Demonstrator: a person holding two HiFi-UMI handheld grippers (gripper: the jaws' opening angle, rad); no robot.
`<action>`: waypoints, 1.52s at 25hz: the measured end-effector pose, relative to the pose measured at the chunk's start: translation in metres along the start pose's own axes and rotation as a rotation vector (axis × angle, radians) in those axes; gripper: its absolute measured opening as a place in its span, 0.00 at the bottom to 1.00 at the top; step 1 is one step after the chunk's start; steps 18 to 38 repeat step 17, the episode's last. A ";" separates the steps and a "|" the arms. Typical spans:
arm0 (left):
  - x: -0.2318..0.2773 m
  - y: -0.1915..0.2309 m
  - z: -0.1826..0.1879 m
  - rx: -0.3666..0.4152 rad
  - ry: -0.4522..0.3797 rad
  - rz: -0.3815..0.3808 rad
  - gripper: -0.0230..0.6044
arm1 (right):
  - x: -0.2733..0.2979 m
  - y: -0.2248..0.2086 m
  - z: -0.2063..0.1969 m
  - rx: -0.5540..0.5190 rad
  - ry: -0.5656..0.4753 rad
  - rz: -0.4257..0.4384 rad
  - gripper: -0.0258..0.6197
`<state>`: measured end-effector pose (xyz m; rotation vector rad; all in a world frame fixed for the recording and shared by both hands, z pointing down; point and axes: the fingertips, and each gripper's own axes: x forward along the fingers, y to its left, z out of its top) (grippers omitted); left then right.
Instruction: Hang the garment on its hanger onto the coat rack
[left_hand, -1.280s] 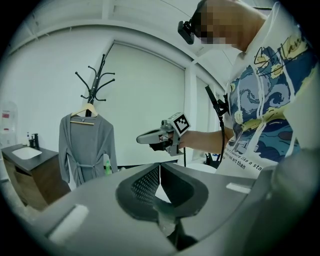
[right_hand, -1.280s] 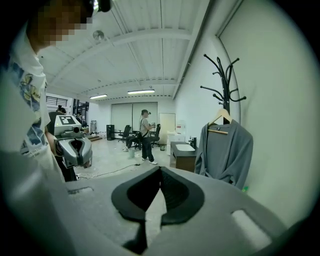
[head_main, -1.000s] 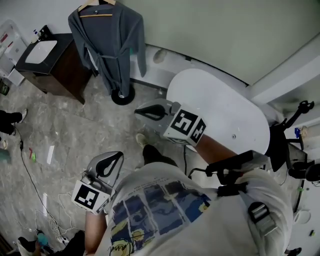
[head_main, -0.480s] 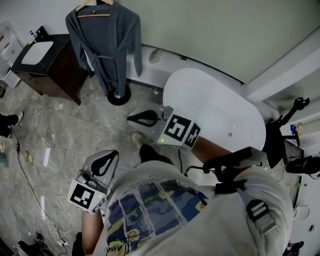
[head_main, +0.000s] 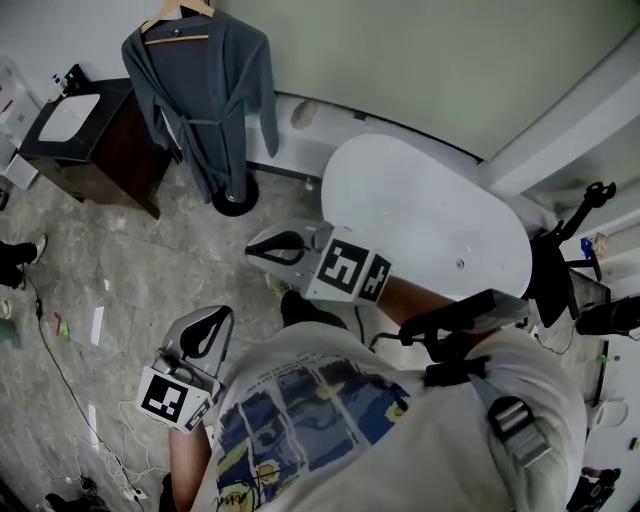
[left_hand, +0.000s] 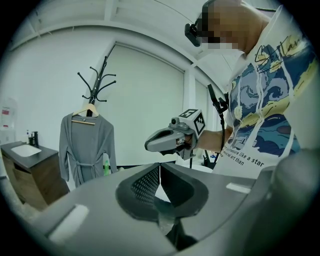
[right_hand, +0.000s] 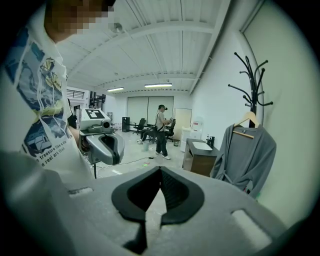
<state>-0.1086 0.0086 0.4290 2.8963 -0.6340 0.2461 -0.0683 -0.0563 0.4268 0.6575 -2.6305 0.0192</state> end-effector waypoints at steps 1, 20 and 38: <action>0.000 -0.001 0.000 0.001 0.000 0.000 0.05 | 0.000 0.001 0.000 0.002 0.000 0.001 0.04; -0.005 -0.001 -0.005 -0.007 -0.001 0.010 0.05 | 0.007 0.009 -0.008 0.005 0.012 0.016 0.04; -0.005 -0.001 -0.005 -0.007 -0.001 0.010 0.05 | 0.007 0.009 -0.008 0.005 0.012 0.016 0.04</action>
